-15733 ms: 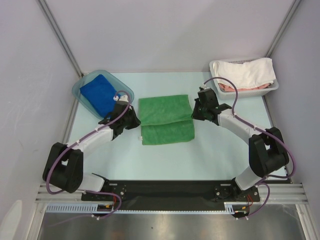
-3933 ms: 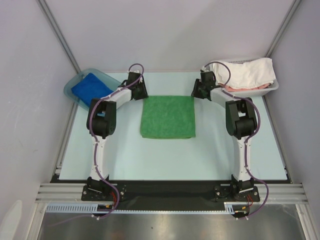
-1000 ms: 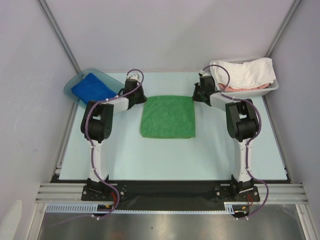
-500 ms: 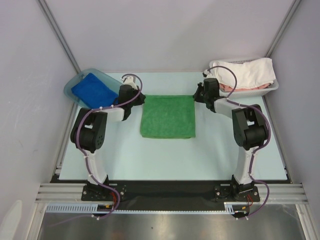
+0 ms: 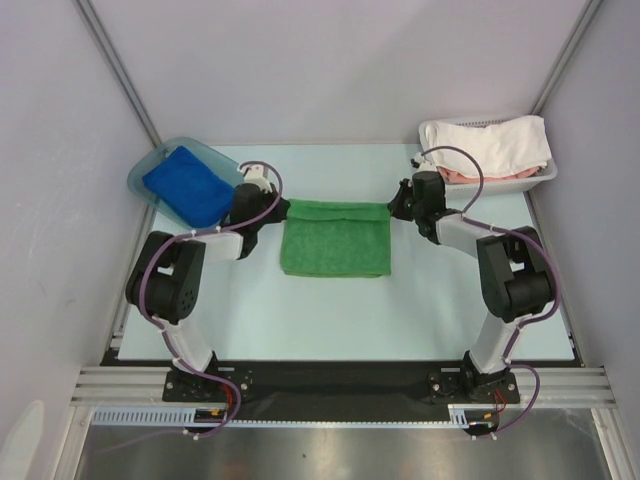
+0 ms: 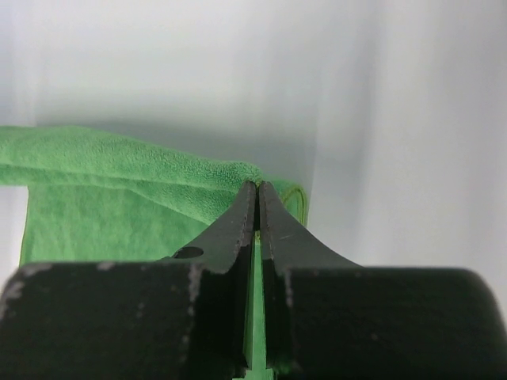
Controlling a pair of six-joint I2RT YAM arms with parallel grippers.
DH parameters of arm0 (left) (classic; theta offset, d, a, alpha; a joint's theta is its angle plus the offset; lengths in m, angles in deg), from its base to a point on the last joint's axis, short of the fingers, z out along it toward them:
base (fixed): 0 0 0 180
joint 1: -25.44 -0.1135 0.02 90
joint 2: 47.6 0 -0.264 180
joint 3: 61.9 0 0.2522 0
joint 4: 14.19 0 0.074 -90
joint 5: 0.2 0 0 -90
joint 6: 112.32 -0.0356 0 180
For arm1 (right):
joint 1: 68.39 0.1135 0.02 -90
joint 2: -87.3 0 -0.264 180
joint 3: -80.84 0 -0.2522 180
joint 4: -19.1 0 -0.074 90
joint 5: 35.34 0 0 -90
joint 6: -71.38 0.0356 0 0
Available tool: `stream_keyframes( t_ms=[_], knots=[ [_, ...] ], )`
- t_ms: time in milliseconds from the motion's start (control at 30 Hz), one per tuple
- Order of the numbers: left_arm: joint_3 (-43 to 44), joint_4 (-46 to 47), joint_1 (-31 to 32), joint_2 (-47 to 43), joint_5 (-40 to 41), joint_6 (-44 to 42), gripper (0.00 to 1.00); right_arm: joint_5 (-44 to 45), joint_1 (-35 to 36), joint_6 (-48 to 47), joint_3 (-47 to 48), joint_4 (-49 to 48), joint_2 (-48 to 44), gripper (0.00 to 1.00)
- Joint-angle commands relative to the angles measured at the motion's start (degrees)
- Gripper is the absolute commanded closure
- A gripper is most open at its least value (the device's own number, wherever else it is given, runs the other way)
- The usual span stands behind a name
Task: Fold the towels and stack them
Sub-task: Fold the towel
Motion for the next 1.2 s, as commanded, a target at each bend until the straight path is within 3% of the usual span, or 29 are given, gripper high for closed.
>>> stream_keyframes(
  t_ms=[0,233,1167],
  knots=[
    [0.21,-3.26,0.28,-3.4,-1.08,2.11,0.98,0.22,0.34,1.1,-2.84,-2.49,-4.92,0.99],
    [-2.77,-7.32,0.28,-5.24,-1.01,4.57,1.0,0.13,0.51,2.15,-8.03,-2.4,-8.71,0.99],
    [-13.67,-9.08,0.8,-16.15,-1.44,5.45,1.0,1.36,2.62,4.52,-21.04,-2.22,-20.66,0.99]
  ],
)
